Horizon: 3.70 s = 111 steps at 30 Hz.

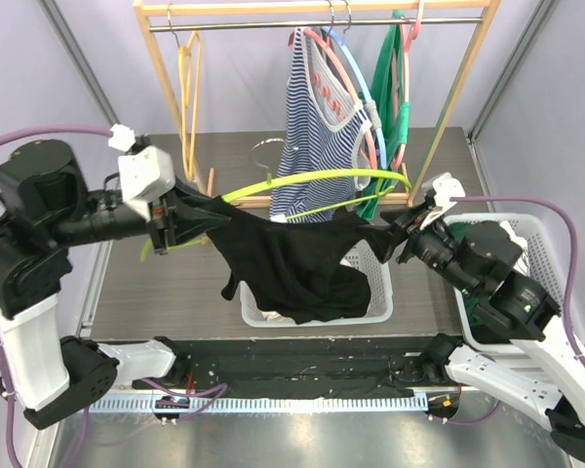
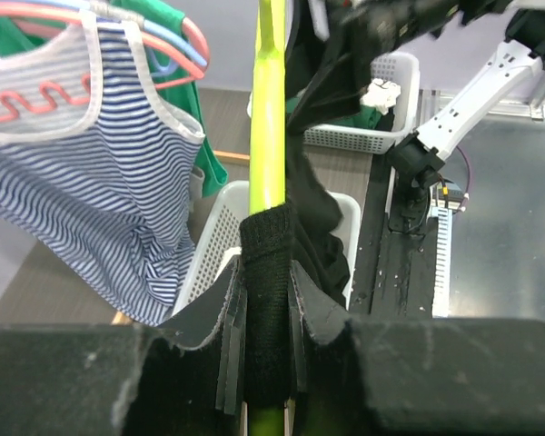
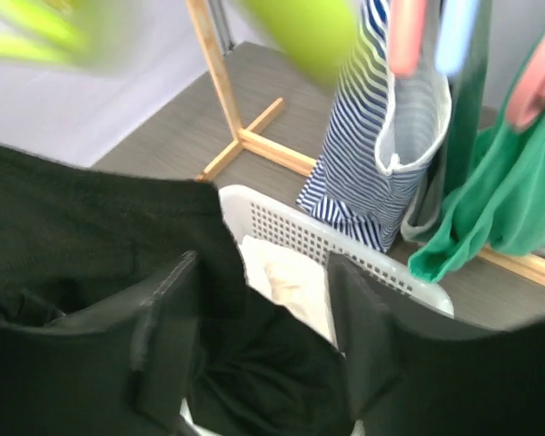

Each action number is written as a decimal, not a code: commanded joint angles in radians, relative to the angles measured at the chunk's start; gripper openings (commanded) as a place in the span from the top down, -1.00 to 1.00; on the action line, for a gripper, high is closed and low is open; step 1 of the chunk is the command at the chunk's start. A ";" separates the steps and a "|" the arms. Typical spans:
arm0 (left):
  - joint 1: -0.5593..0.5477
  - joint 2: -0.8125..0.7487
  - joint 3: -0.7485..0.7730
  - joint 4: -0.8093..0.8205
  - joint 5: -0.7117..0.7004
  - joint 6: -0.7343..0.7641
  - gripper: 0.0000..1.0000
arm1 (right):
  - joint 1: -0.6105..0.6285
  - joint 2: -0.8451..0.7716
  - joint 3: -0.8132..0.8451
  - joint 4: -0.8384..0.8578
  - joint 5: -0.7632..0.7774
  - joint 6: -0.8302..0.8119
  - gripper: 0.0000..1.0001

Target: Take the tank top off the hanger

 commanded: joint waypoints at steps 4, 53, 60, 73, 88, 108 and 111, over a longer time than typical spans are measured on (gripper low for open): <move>-0.012 0.038 -0.128 0.275 -0.116 -0.068 1.00 | -0.003 0.055 0.274 -0.082 -0.052 -0.068 -0.60; -0.059 0.074 -0.154 0.168 0.042 0.044 -0.99 | -0.005 0.232 0.616 -0.324 -0.494 -0.201 0.98; -0.059 0.095 -0.070 0.280 -0.080 -0.016 -0.99 | -0.003 0.122 0.552 -0.301 -0.293 -0.216 0.98; -0.061 0.091 -0.133 0.340 -0.031 -0.160 -0.99 | -0.016 -0.017 0.303 -0.003 -0.163 -0.508 0.97; -0.105 0.134 -0.246 0.409 -0.090 -0.234 -0.21 | -0.014 0.059 0.349 0.006 -0.195 -0.502 0.98; -0.139 0.164 -0.203 0.389 -0.155 -0.166 1.00 | -0.014 0.043 0.343 -0.032 -0.166 -0.483 0.98; -0.139 0.146 -0.191 0.366 -0.166 -0.145 1.00 | -0.016 0.033 0.340 -0.050 -0.143 -0.482 0.98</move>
